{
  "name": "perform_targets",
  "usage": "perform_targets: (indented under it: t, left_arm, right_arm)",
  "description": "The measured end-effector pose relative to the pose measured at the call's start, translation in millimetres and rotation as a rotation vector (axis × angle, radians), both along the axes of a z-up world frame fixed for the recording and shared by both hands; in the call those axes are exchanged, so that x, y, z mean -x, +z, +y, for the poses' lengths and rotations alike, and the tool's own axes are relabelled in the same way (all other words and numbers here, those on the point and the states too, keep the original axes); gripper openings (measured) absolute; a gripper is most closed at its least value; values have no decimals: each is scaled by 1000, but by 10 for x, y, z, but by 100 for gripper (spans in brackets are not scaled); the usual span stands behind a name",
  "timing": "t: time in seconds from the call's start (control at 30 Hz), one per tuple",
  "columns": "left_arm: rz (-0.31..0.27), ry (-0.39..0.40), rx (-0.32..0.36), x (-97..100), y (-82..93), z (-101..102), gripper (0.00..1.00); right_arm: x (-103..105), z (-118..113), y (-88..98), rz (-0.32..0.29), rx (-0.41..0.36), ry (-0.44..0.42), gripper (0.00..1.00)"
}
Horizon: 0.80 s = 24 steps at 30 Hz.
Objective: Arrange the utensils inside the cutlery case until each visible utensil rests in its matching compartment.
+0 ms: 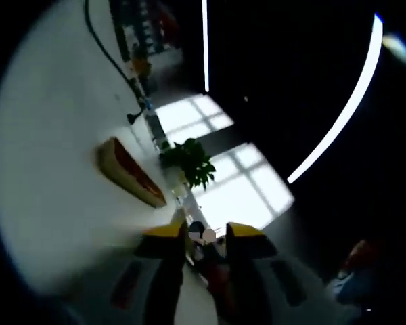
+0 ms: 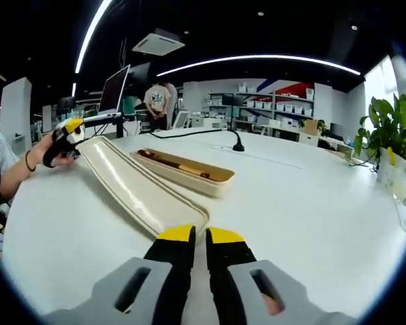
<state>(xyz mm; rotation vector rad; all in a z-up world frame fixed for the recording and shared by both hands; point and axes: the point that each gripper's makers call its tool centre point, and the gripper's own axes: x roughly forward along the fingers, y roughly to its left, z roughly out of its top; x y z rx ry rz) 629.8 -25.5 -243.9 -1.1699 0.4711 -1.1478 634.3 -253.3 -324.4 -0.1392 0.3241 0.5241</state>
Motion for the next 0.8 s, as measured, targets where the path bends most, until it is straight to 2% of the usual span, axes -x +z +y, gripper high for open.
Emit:
perform_targets:
  t: [0.1, 0.2, 0.23, 0.33, 0.43, 0.57, 0.67, 0.8]
  left_arm:
    - [14, -8, 25, 8, 30, -2, 34]
    - [29, -6, 19, -5, -3, -17, 35]
    - [53, -16, 55, 0, 34, -15, 35]
    - [46, -42, 105, 48, 133, -18, 35]
    - [45, -84, 169, 113, 245, -44, 33]
    - [48, -86, 184, 113, 264, -45, 30]
    - [64, -93, 186, 104, 237, -53, 24]
    - [71, -126, 246, 165, 350, -40, 22]
  right_arm:
    - [7, -13, 0, -1, 3, -3, 5]
    - [14, -34, -3, 1, -2, -10, 5]
    - [16, -35, -3, 3, -6, -12, 5]
    - [25, -32, -5, 6, -12, -17, 4]
    - [32, -24, -6, 11, -21, -17, 4]
    - [10, -15, -6, 5, -2, -7, 4]
    - [7, -6, -6, 1, 13, -10, 4]
    - [15, 25, -11, 6, 9, 1, 4]
